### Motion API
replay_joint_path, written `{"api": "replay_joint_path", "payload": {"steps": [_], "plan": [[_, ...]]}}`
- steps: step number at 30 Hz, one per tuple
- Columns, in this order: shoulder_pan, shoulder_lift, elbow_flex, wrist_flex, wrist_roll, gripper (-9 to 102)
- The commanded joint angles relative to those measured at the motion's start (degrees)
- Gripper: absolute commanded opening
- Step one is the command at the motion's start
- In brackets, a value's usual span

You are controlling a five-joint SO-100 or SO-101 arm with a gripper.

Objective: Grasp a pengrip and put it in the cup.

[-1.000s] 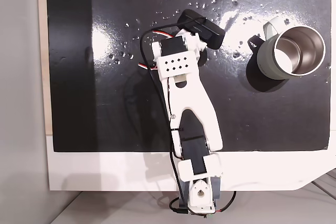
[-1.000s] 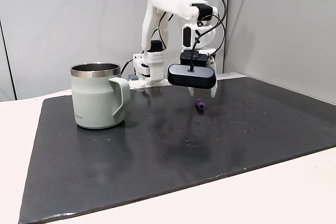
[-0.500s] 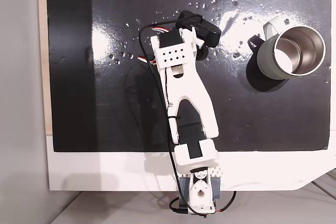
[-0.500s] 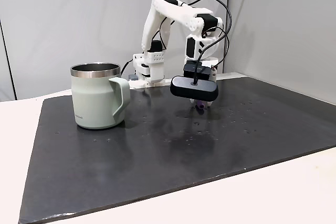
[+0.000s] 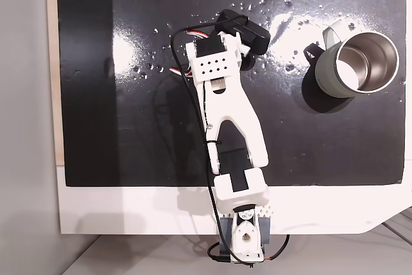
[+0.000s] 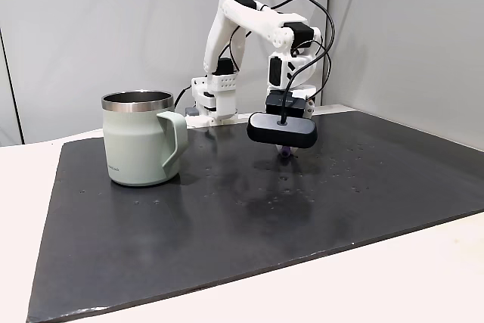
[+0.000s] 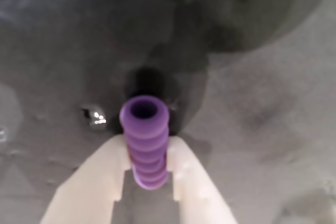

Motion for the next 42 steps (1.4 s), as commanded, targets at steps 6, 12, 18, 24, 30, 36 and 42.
{"api": "replay_joint_path", "payload": {"steps": [6,12,18,24,30,36,42], "plan": [[2.9,12.7,-0.4,2.6,3.8,0],[9.1,21.8,-3.4,8.5,4.4,0],[19.0,28.8,-7.6,11.1,3.8,0],[29.2,29.5,-15.6,12.0,4.0,0],[38.1,25.0,-23.3,12.0,3.4,0],[43.5,19.4,-28.1,12.0,1.8,0],[45.6,14.8,-30.1,12.0,0.6,0]]}}
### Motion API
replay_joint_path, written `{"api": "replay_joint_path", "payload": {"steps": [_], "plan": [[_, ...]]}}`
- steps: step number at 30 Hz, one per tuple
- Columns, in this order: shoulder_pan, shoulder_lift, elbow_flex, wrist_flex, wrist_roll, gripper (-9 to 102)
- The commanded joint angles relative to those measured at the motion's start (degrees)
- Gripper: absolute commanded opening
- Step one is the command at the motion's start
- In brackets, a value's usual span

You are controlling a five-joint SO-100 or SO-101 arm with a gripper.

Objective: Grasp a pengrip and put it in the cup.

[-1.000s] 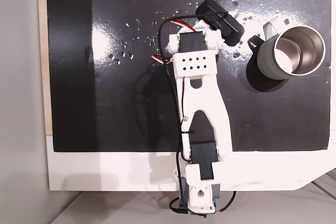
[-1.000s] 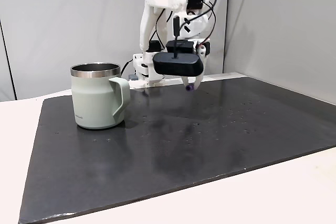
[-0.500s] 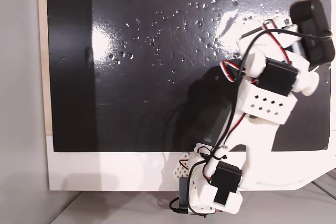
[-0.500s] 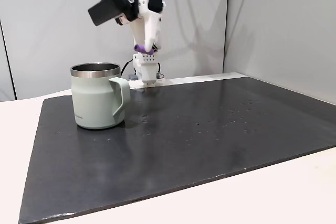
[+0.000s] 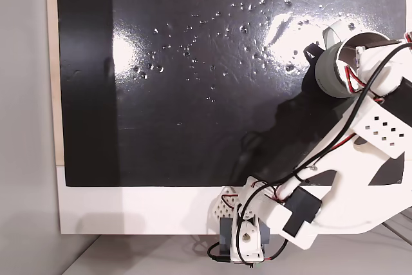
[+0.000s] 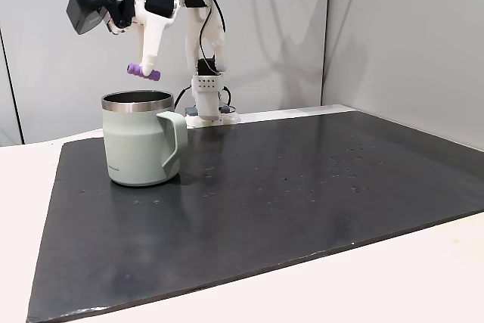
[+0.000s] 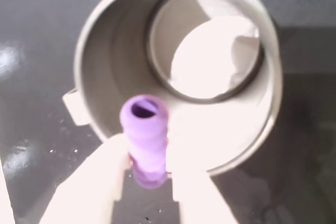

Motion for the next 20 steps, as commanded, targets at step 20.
{"api": "replay_joint_path", "payload": {"steps": [20], "plan": [[0.7,-1.4,-4.0,2.9,-0.4,22]]}}
